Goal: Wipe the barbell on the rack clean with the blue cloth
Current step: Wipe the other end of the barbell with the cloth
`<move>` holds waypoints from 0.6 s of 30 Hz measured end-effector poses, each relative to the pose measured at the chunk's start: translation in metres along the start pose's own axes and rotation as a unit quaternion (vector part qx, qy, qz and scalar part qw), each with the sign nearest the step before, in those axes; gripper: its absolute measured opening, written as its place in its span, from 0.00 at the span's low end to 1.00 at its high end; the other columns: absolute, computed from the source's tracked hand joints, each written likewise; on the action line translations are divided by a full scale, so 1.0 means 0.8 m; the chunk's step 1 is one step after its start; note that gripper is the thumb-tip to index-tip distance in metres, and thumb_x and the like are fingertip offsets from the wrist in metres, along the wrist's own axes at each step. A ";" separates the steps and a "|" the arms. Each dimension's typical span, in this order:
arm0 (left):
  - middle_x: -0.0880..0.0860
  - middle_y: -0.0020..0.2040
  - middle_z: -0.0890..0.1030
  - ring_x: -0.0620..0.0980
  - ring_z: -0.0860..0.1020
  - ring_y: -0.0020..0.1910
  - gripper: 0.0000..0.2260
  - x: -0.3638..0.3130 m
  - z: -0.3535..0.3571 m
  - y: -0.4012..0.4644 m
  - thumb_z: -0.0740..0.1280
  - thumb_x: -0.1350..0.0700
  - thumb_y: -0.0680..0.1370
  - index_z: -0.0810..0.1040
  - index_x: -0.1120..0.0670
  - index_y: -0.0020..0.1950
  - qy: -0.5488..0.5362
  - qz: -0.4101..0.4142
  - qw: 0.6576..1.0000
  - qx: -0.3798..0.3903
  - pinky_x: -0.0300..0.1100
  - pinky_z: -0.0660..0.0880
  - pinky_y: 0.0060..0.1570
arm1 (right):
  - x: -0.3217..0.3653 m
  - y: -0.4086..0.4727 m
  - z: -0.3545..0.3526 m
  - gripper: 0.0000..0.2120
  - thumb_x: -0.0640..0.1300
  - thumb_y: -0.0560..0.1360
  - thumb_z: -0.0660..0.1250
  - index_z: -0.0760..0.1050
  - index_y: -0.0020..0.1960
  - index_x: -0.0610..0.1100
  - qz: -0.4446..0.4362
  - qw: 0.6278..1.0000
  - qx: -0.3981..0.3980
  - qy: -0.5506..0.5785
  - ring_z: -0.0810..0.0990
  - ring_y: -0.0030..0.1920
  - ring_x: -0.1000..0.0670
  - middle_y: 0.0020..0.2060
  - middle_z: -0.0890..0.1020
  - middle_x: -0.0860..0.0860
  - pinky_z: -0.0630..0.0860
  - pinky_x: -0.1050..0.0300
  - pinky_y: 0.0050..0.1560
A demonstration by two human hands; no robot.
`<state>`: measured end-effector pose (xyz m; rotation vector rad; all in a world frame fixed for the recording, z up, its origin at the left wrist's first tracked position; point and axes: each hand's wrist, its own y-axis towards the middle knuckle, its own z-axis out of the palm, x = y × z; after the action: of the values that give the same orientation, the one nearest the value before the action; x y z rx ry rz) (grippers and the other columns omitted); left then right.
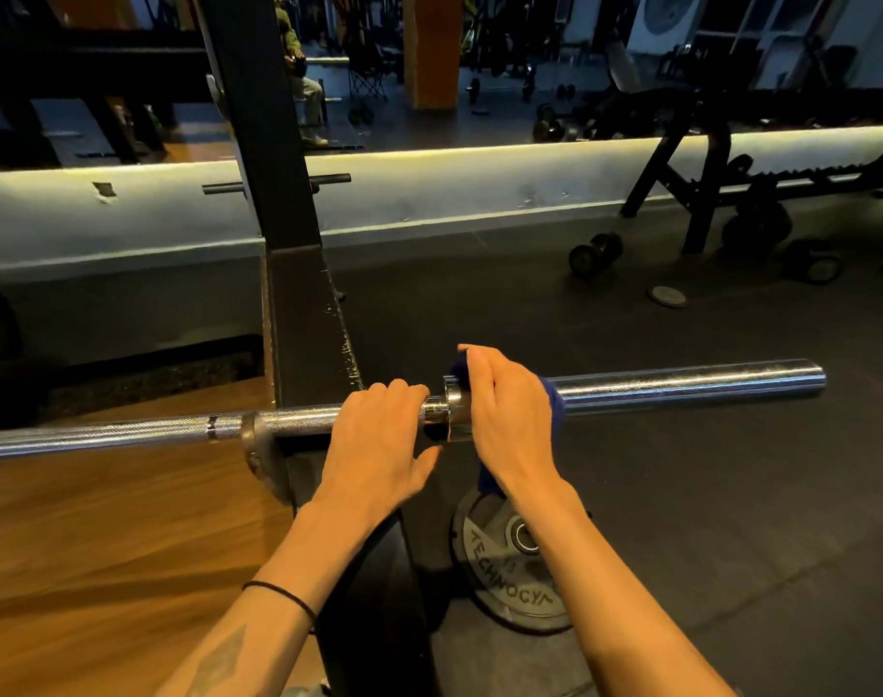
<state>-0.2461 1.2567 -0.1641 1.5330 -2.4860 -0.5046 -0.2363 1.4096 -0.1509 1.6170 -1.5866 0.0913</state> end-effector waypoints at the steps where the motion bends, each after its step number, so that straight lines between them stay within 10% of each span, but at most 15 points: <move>1: 0.48 0.48 0.77 0.49 0.75 0.44 0.25 0.001 0.001 -0.001 0.75 0.41 0.69 0.75 0.50 0.60 0.001 0.007 1.000 -0.002 0.45 0.70 0.45 | 0.009 0.002 0.006 0.21 0.52 0.84 0.49 0.79 0.57 0.44 -0.009 1.000 0.003 0.009 0.80 0.42 0.50 0.42 0.82 0.50 0.77 0.50 0.46; 5: 0.49 0.40 0.75 0.47 0.69 0.35 0.18 0.007 0.002 0.003 0.75 0.46 0.66 0.76 0.52 0.48 0.012 0.026 1.000 -0.010 0.42 0.64 0.37 | 0.028 -0.008 0.022 0.21 0.51 0.84 0.51 0.81 0.52 0.45 -0.087 0.996 0.019 0.008 0.81 0.47 0.51 0.44 0.84 0.50 0.74 0.51 0.59; 9: 0.50 0.46 0.77 0.51 0.77 0.43 0.15 0.024 -0.007 -0.003 0.73 0.47 0.71 0.76 0.51 0.53 0.043 -0.021 0.999 0.020 0.46 0.72 0.44 | -0.015 -0.042 0.013 0.23 0.51 0.86 0.53 0.70 0.76 0.44 -0.191 0.974 0.049 -0.107 0.64 0.78 0.48 0.76 0.70 0.47 0.57 0.48 0.79; 18: 0.48 0.52 0.77 0.50 0.76 0.50 0.11 0.029 -0.026 -0.004 0.63 0.45 0.79 0.72 0.48 0.58 0.063 -0.079 0.994 0.050 0.45 0.70 0.51 | -0.034 -0.095 0.022 0.29 0.46 0.82 0.56 0.56 0.81 0.38 -0.207 0.964 0.032 -0.167 0.54 0.81 0.42 0.81 0.56 0.43 0.52 0.44 0.80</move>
<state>-0.2470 1.2309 -0.1463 1.7517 -2.3404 -0.2982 -0.1855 1.4082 -0.2159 2.0632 -1.4589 -0.3738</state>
